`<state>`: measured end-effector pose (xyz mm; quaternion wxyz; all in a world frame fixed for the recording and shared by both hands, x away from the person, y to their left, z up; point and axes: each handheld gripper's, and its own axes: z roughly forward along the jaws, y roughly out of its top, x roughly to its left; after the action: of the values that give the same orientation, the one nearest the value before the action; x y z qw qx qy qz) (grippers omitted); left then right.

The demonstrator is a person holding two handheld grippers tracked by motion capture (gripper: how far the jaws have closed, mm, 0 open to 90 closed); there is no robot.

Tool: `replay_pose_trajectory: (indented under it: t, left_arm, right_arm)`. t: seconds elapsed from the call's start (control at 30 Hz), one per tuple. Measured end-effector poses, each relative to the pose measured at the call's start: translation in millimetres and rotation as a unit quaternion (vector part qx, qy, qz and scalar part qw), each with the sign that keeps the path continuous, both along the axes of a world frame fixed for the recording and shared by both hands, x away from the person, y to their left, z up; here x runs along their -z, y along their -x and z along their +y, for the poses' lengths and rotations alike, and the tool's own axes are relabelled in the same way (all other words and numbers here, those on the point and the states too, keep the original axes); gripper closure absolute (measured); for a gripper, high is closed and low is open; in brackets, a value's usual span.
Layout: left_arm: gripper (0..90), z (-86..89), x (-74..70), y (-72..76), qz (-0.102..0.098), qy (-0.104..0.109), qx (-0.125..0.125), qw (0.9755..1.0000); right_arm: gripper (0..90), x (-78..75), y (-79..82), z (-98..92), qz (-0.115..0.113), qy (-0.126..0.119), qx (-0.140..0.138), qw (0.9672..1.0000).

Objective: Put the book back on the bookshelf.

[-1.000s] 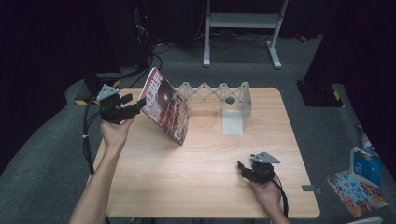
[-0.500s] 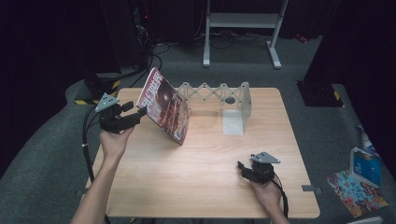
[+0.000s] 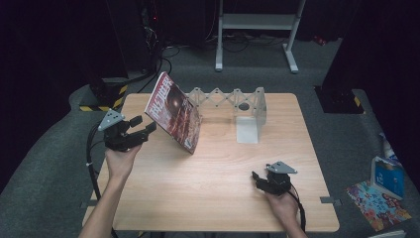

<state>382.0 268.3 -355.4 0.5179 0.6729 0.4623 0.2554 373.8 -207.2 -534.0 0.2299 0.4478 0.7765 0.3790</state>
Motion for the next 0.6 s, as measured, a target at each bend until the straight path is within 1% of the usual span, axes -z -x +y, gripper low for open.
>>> replay_pose_trajectory:
  t: [0.07,0.2,0.43,0.6]
  left_arm:
    - [36.3,-1.4,2.0,3.5,-0.001,0.007,0.003,1.0]
    - [35.9,-2.7,4.3,7.1,-0.002,0.013,0.005,0.9999]
    - [35.3,-3.6,8.4,14.0,-0.003,0.018,0.012,0.9998]
    - [35.0,-4.1,12.8,17.7,-0.001,0.026,0.017,0.9995]
  right_arm:
    - [33.5,0.0,0.0,0.0,0.0,0.0,0.0,1.0]
    - [33.6,-0.1,-0.2,-0.1,0.0,0.001,-0.001,1.0]
    - [33.5,-0.2,-0.3,-0.1,0.001,0.001,-0.001,1.0]
    - [33.5,-0.2,-0.3,0.0,0.001,0.001,-0.001,1.0]
